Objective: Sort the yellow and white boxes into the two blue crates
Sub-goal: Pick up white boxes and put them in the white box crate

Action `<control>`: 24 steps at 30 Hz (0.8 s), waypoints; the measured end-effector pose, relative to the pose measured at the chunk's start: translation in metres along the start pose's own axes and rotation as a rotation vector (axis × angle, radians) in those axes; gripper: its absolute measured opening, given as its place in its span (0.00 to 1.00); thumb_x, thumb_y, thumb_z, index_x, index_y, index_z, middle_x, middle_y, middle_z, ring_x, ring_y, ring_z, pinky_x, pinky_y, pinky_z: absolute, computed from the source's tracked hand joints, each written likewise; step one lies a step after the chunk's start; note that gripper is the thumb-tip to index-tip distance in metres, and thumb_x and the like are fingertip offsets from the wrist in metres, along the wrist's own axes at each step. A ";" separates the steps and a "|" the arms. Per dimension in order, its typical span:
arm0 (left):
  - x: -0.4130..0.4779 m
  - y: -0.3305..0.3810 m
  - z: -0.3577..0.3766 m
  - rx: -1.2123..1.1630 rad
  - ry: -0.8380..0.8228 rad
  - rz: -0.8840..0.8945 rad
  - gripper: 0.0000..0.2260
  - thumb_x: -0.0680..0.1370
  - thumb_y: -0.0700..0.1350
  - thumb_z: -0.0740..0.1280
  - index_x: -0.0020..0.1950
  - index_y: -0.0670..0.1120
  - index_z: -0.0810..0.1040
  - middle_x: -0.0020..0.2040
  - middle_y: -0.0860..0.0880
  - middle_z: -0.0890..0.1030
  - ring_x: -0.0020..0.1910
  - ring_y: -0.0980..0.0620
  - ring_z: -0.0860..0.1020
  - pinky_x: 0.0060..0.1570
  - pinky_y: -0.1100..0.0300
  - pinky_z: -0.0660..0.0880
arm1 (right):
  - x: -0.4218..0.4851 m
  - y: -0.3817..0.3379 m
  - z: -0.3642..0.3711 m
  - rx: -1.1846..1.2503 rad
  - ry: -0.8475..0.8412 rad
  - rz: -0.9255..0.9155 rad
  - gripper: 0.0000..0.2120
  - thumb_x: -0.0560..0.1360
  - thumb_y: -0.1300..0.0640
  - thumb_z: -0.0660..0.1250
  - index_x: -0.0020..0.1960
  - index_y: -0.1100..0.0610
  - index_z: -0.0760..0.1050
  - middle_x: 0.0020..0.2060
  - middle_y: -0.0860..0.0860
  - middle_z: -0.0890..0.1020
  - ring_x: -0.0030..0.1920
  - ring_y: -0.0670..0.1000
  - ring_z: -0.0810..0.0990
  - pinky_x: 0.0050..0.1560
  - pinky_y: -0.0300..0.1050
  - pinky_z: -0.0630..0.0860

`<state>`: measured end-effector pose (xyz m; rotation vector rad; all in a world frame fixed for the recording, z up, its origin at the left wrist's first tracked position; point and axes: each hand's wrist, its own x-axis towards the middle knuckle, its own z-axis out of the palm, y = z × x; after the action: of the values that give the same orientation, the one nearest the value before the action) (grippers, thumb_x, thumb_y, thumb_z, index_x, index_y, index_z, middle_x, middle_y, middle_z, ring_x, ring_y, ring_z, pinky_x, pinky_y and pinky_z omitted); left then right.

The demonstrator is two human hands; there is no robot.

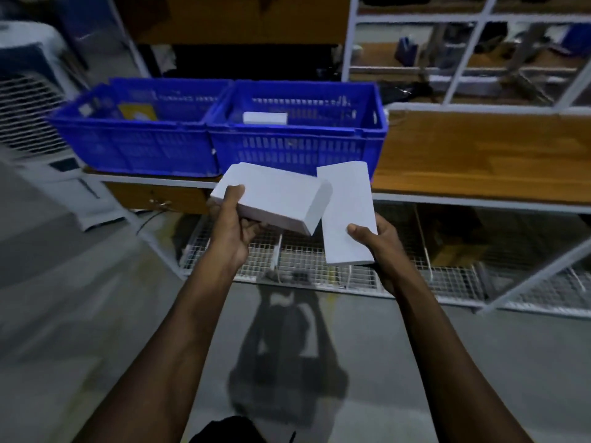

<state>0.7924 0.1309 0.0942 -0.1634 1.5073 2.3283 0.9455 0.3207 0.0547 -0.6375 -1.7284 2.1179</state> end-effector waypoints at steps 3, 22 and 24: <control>0.005 0.011 -0.024 -0.138 -0.014 -0.034 0.26 0.76 0.46 0.69 0.72 0.47 0.65 0.62 0.42 0.79 0.57 0.44 0.81 0.40 0.52 0.81 | 0.014 -0.006 0.020 -0.023 -0.031 -0.009 0.27 0.67 0.52 0.72 0.64 0.58 0.74 0.55 0.56 0.83 0.52 0.56 0.83 0.46 0.49 0.80; 0.129 0.117 -0.135 -0.322 -0.028 -0.084 0.15 0.77 0.48 0.68 0.62 0.45 0.74 0.57 0.40 0.79 0.48 0.46 0.80 0.31 0.61 0.78 | 0.103 -0.025 0.213 -0.098 -0.018 -0.020 0.15 0.77 0.55 0.66 0.62 0.57 0.75 0.52 0.57 0.84 0.48 0.57 0.83 0.44 0.52 0.81; 0.143 0.137 -0.157 -0.303 -0.089 -0.067 0.18 0.77 0.45 0.67 0.66 0.43 0.72 0.58 0.40 0.79 0.49 0.45 0.81 0.35 0.57 0.81 | 0.114 -0.022 0.243 -0.067 -0.024 0.013 0.16 0.74 0.52 0.69 0.60 0.56 0.75 0.50 0.56 0.84 0.49 0.57 0.83 0.50 0.57 0.79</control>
<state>0.5949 -0.0264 0.1041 -0.1818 1.0853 2.4619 0.7187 0.1836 0.1009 -0.6460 -1.8201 2.0923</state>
